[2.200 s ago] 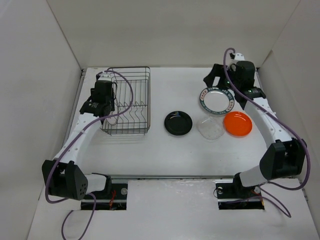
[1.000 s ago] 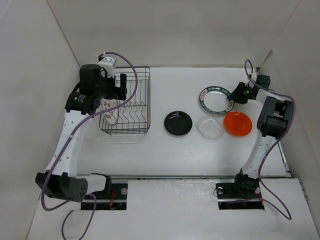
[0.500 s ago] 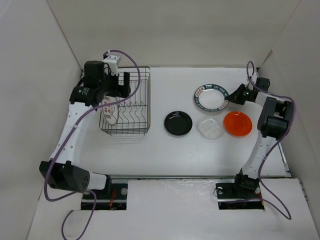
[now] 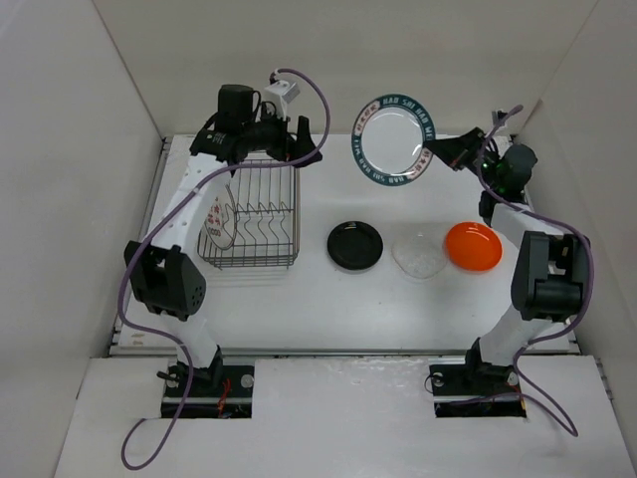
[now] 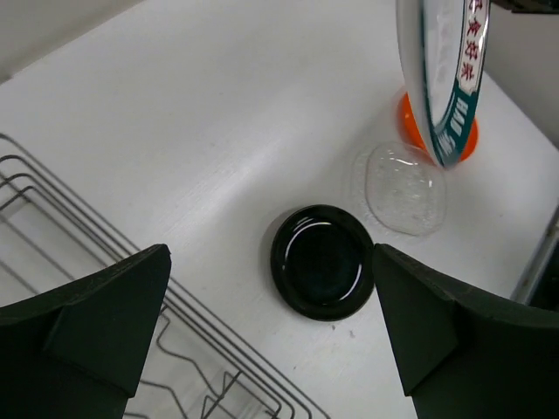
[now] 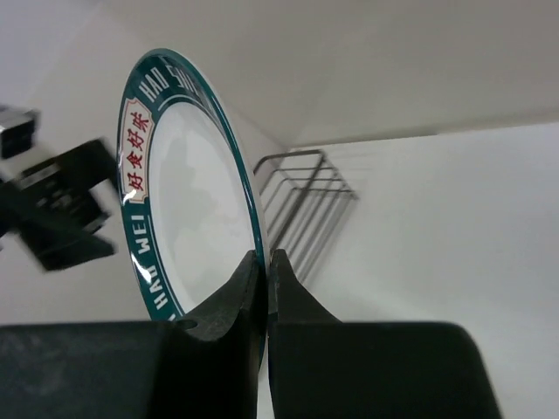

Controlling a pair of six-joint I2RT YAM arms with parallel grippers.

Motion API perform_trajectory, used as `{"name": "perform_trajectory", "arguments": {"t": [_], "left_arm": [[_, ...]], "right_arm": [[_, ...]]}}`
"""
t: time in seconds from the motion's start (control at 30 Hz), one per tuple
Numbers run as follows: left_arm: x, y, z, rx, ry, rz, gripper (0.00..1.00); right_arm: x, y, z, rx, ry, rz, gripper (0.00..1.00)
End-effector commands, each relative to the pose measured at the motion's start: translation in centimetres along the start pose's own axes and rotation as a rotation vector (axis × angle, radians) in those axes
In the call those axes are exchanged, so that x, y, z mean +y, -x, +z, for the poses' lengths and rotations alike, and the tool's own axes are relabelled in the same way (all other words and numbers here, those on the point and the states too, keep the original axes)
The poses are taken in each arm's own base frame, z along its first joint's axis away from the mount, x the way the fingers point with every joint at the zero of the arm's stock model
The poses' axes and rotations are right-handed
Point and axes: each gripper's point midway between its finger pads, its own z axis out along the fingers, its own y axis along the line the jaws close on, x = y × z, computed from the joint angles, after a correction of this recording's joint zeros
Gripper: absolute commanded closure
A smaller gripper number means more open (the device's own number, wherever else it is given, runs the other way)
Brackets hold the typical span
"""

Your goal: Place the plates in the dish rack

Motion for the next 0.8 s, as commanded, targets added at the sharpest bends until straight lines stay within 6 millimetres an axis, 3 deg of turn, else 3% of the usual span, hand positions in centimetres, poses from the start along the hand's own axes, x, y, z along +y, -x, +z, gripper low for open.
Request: {"name": "perform_trajectory", "arguments": {"t": [0.0,0.07,0.3,0.53,0.67,0.77], "left_arm": [[-2.4,3.2,0.1,-0.087,-0.151,0.000,0.00],[-3.3,2.9,0.7,-0.091,-0.208,-0.005,0.00],[-4.7,2.4,1.3,-0.078,-0.300,-0.029,0.00],[-4.9,2.0,1.5,-0.079,-0.329,-0.034,0.00],[-5.3,1.6,1.6,-0.072,-0.359,-0.054,0.00],[-5.3,1.3,1.8,-0.063,-0.370,-0.069,0.00]], "right_arm": [[6.3,-1.0,0.4,0.003,0.213,-0.055,1.00],[8.2,-1.4,0.9,0.004,0.250,-0.060,1.00],[9.4,-2.6,2.1,0.015,0.266,-0.065,1.00],[8.6,-3.6,3.1,0.026,0.247,-0.052,1.00],[9.6,-4.4,3.9,0.041,0.276,-0.073,1.00],[8.1,-4.6,4.6,0.035,0.205,-0.075,1.00]]}}
